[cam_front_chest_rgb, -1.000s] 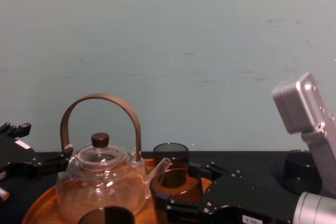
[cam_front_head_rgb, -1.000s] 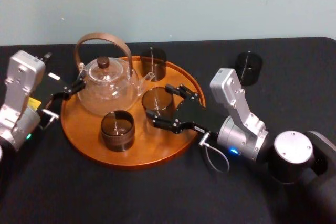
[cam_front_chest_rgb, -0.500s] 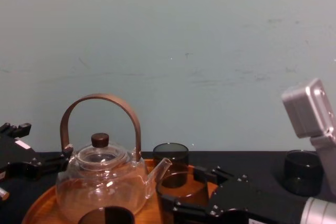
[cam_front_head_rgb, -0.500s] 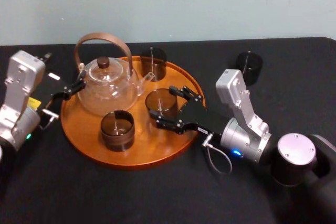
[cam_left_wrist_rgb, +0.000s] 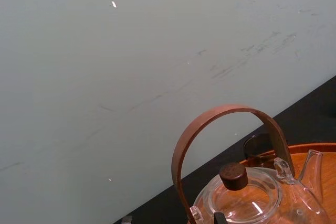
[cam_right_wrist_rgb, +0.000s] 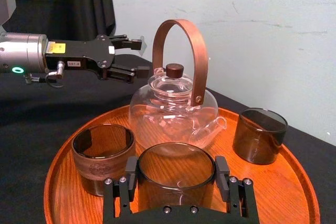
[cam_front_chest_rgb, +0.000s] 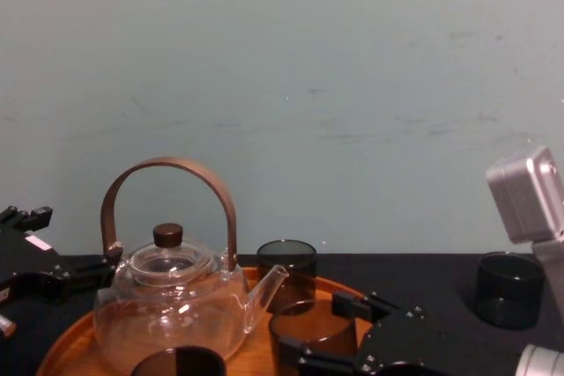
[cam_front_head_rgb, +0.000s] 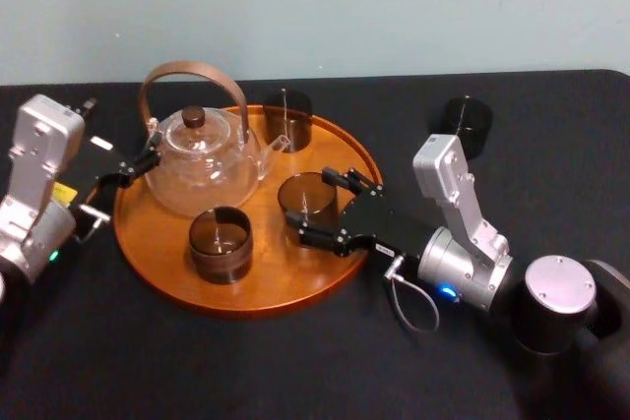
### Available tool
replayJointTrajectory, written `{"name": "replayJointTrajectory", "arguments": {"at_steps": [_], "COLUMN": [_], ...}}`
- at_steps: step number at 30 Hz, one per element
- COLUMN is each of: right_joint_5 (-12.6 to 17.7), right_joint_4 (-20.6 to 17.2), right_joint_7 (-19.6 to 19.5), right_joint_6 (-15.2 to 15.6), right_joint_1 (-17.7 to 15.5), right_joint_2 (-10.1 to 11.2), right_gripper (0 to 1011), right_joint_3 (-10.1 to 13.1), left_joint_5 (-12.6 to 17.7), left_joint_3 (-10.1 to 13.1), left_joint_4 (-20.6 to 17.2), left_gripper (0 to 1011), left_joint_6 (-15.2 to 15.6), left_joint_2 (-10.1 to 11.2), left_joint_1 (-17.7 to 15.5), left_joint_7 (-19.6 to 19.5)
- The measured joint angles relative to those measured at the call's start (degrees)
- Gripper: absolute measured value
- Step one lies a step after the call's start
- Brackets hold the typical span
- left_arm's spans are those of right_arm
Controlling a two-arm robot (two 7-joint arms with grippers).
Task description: Pick up the glass from the table and place it on the tray.
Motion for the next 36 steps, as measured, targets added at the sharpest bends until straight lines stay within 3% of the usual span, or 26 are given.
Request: {"name": "replayJointTrajectory", "arguments": {"at_steps": [36], "right_joint_5": [-1.0], "right_joint_4": [2.12], "right_joint_7": [0.15], "right_joint_6": [0.01], "right_joint_1": [0.57], "right_joint_2": [-0.73], "right_gripper": [899], "right_joint_3": [-1.51], "left_joint_5": [0.0], "left_joint_3": [0.0], "left_joint_4": [0.0], "left_gripper": [1009], "left_joint_6": [0.0], "left_joint_2": [0.0], "left_joint_1": [0.0], "left_joint_7": [0.0]}}
